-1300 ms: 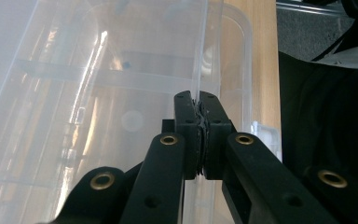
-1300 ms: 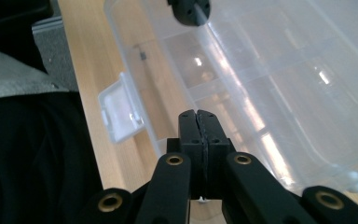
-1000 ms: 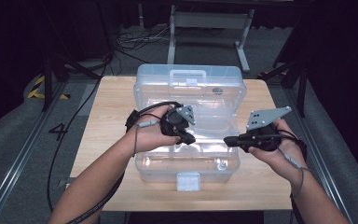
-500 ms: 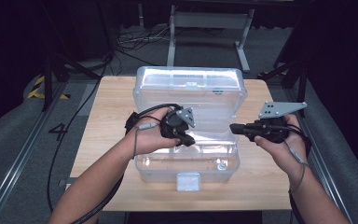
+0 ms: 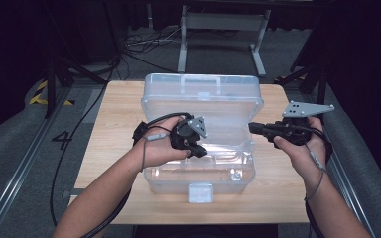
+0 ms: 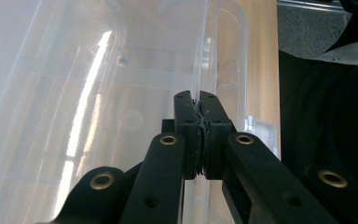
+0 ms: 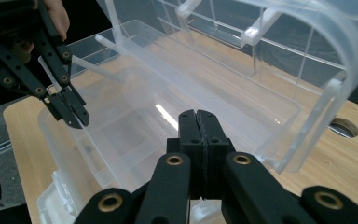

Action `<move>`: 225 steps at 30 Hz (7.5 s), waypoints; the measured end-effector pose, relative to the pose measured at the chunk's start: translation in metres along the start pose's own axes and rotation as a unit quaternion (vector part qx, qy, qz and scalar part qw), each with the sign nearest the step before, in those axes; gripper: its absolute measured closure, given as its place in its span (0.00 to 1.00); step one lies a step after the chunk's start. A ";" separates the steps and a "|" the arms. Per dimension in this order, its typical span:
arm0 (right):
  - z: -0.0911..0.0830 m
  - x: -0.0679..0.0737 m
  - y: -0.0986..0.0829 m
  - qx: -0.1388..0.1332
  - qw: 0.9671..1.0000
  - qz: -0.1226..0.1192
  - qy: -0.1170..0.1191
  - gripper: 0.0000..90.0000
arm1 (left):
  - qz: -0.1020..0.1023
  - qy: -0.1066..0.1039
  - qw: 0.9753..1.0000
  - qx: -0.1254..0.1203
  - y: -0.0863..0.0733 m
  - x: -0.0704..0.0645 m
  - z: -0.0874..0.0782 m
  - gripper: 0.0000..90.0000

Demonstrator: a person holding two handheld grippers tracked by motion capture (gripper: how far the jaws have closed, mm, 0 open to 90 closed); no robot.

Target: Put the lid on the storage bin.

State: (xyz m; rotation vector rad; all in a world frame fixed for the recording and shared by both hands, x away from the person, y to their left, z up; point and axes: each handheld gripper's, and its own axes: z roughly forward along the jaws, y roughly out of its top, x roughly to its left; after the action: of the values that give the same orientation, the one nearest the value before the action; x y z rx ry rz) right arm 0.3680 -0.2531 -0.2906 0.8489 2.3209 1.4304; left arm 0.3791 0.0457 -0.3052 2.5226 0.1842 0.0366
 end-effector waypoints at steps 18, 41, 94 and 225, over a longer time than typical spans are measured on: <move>-0.001 -0.013 -0.004 -0.023 0.999 0.034 -0.016 1.00 | 0.007 0.001 1.000 0.017 -0.001 -0.009 0.006 0.97; -0.004 -0.013 -0.005 -0.025 0.999 0.033 -0.022 1.00 | -0.022 0.012 0.999 -0.037 -0.004 -0.010 -0.016 0.95; -0.013 -0.005 -0.023 -0.024 1.000 0.014 -0.010 1.00 | -0.228 0.168 0.939 -0.195 -0.111 -0.005 -0.088 1.00; -0.006 0.026 -0.072 0.196 0.980 -0.013 0.023 1.00 | -0.251 0.111 0.962 0.009 -0.144 -0.036 -0.051 0.99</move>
State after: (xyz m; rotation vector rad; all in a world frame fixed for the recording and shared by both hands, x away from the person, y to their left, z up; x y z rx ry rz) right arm 0.3201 -0.2654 -0.3492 0.8855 2.6877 1.0020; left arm 0.3218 0.1861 -0.3462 2.4124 0.9103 0.1130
